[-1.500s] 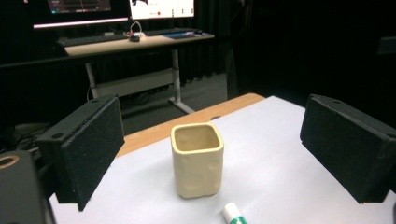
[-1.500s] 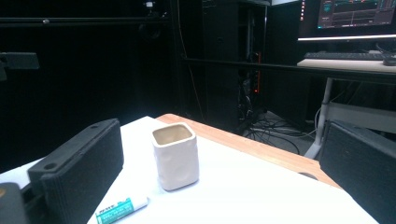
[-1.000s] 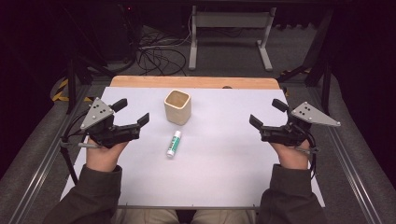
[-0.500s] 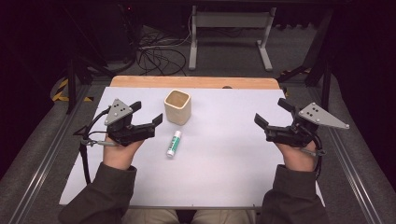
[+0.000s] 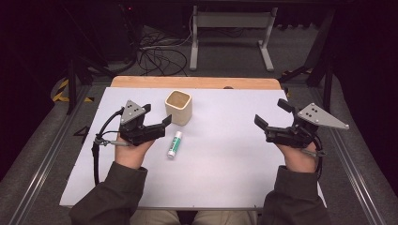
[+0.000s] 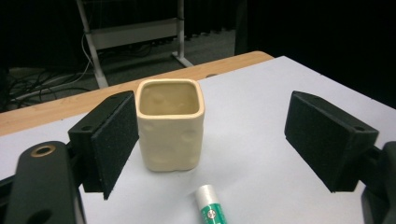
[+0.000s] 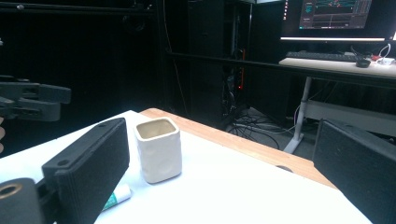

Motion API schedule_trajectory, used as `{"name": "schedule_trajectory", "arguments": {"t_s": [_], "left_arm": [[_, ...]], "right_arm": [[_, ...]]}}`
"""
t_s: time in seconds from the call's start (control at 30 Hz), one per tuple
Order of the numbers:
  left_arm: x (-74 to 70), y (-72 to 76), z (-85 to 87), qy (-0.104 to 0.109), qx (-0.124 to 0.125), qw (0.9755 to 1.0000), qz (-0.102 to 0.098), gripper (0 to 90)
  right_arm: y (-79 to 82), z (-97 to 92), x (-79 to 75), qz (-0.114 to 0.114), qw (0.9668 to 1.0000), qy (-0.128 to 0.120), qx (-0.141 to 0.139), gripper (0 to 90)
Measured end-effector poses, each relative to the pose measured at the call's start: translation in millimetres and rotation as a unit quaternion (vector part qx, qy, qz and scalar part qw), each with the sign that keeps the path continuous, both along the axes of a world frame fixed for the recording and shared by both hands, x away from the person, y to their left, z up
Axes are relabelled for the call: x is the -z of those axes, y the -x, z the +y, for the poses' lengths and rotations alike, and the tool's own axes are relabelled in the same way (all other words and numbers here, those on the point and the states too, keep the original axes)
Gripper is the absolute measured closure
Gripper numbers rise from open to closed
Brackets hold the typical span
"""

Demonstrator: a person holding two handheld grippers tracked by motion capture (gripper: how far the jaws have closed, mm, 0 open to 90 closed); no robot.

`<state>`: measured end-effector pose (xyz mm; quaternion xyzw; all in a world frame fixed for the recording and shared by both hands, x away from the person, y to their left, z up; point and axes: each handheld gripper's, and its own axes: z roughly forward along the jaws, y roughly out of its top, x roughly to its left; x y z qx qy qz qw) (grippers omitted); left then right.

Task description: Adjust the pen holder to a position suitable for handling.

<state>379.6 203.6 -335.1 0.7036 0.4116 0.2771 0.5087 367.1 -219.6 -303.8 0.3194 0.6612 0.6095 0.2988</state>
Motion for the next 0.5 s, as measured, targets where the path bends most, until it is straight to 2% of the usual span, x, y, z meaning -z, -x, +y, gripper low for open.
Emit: {"name": "schedule_trajectory", "arguments": {"t_s": [0.17,0.5], "left_arm": [[6.1,-8.0,-4.3,-0.002,-0.002,0.9998,0.017,21.0],[17.0,-19.3,-15.7,-0.005,0.001,0.9989,0.047,26.5]], "right_arm": [[1.7,-1.1,-0.2,0.000,1.0000,0.001,0.004,5.7],[1.3,0.5,-0.4,0.008,0.9999,-0.002,-0.013,5.7]]}}
